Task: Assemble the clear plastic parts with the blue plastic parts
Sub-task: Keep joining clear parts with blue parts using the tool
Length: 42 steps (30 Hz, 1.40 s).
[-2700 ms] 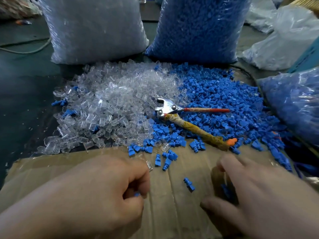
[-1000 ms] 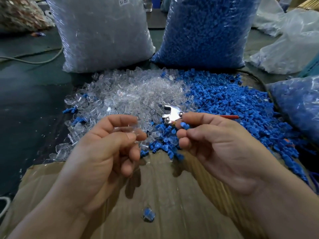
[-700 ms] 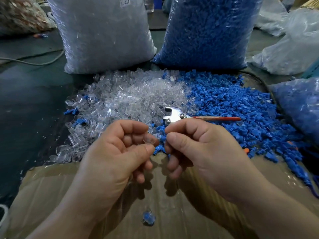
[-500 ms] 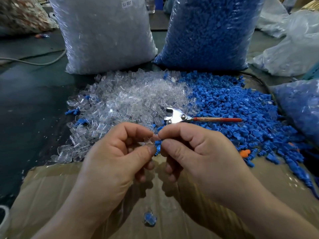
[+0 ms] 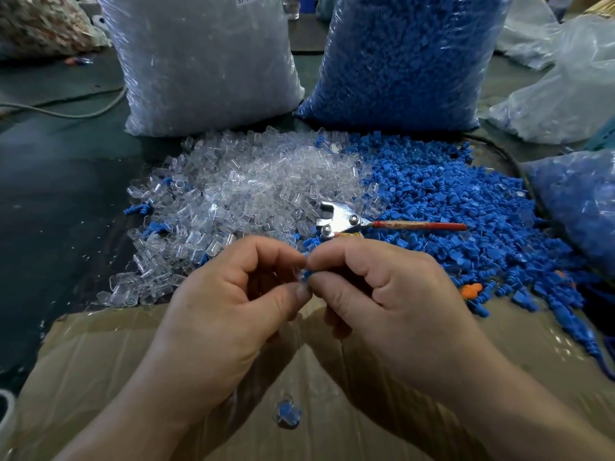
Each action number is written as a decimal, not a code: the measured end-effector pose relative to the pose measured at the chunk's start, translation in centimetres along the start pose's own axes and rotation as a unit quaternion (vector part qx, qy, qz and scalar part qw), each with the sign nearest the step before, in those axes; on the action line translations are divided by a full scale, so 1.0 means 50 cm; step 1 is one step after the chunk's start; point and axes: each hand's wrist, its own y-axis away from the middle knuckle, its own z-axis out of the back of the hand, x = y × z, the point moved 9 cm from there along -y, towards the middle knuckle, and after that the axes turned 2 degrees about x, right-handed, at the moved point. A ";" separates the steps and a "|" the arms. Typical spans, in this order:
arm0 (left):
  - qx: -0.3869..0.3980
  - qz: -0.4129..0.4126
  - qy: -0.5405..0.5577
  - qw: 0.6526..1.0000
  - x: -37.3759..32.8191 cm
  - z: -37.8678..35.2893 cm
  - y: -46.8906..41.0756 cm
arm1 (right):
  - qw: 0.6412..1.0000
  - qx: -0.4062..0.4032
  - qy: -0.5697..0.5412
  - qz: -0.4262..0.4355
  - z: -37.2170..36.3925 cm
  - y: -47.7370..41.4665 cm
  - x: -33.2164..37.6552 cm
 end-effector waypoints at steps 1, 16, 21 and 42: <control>0.002 -0.002 0.002 1.000 -0.001 0.000 0.000 | 1.000 0.002 -0.010 -0.006 0.000 0.001 -0.003; 0.001 -0.018 0.068 0.998 -0.016 0.003 0.004 | 0.951 0.050 -0.286 -0.105 -0.042 0.012 -0.027; -0.031 -0.024 -0.013 0.999 -0.019 0.001 0.007 | 0.995 -0.008 -0.093 -0.033 -0.022 0.008 -0.017; -0.041 0.028 0.065 0.997 0.008 0.015 -0.003 | 0.884 0.124 0.423 -0.154 0.075 -0.016 -0.144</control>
